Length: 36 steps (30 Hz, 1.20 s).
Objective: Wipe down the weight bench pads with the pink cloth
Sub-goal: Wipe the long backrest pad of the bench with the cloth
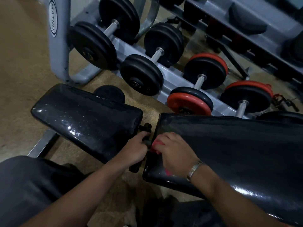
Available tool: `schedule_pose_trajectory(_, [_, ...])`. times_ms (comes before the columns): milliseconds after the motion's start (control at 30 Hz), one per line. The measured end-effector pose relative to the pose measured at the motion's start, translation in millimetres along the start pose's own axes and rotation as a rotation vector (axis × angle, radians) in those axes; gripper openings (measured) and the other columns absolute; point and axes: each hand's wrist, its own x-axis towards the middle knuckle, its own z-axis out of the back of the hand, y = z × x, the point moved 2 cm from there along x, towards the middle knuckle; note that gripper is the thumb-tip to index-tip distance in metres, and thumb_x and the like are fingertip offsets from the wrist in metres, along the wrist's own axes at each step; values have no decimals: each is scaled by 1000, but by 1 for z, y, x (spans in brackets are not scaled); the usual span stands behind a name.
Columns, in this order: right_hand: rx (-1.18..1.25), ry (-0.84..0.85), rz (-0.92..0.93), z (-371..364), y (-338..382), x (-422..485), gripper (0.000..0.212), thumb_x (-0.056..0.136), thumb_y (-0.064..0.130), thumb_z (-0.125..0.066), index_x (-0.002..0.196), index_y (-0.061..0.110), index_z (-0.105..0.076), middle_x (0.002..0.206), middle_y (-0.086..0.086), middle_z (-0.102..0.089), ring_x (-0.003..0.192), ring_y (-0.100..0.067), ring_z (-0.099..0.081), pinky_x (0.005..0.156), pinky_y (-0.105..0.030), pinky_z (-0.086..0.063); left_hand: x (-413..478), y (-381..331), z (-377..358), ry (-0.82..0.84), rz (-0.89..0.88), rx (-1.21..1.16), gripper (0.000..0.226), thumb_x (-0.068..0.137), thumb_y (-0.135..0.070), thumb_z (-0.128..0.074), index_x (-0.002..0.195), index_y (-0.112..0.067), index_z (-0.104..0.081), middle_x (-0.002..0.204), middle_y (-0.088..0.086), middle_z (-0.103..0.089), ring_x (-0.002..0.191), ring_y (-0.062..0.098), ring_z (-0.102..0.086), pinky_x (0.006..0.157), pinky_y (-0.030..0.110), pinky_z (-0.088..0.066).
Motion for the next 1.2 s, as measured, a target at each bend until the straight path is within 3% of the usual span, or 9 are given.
schedule_pose_trajectory(100, [-4,-75,-94,9,-20,7,56,75,26,-29,107,36,-74,112,10,-66,109,-20,-55,99,-37,-42,2,0,0,14,33,-32,58,81,5,-42,127,-30,-53,99,23,-70,98,40,-69,81,56,-57])
schedule_pose_trajectory(200, [-137,-28,-265,10,-19,19,50,72,27,-39,109,29,-74,113,-1,-67,107,-29,-56,98,-44,-46,2,1,-1,14,41,-47,64,70,-7,-42,127,-32,-56,96,17,-73,94,34,-71,81,56,-57])
schedule_pose_trajectory(267, [-152,14,-219,3,-9,20,47,70,23,-54,113,26,-73,114,-4,-66,108,-32,-56,100,-48,-46,2,3,-2,14,33,-45,58,65,-13,-41,113,-40,-59,96,11,-74,90,31,-72,81,56,-59])
schedule_pose_trajectory(333, [-80,-4,-64,-1,-6,17,47,73,24,-48,112,30,-73,115,2,-66,111,-28,-56,102,-44,-45,4,4,-1,14,42,-46,52,70,-11,-42,108,-44,-57,96,12,-74,90,35,-72,79,57,-59])
schedule_pose_trajectory(467, [-130,-82,-143,12,-35,23,51,75,28,-37,109,43,-72,113,12,-65,105,-23,-54,87,-41,-40,8,7,-1,3,48,-50,57,86,2,-39,132,-30,-54,80,9,-66,75,30,-65,69,41,-55])
schedule_pose_trajectory(600, [-235,-67,-382,11,-38,39,48,69,26,-46,108,30,-74,111,-3,-64,100,-33,-51,82,-44,-40,6,6,0,3,42,-21,58,90,0,-40,140,-28,-50,76,3,-64,76,25,-66,72,41,-58])
schedule_pose_trajectory(767, [-156,-68,-99,7,-37,42,45,76,26,-44,109,39,-72,111,6,-65,98,-27,-52,83,-43,-42,2,5,0,19,30,-36,55,85,0,-39,125,-33,-57,78,8,-65,76,29,-65,75,52,-58])
schedule_pose_trajectory(967, [-267,-92,-466,15,-64,63,41,76,26,-54,111,24,-73,106,-7,-67,96,-34,-51,84,-44,-36,-2,6,1,72,59,-24,60,85,-4,-41,138,-33,-47,101,12,-74,96,33,-72,87,57,-57])
schedule_pose_trajectory(1200, [-83,0,-241,16,-70,78,45,89,23,-49,129,41,-63,126,7,-61,108,-23,-47,94,-40,-38,-8,4,2,80,40,-1,61,66,-26,-45,125,-42,-52,108,-4,-71,95,17,-71,92,43,-57])
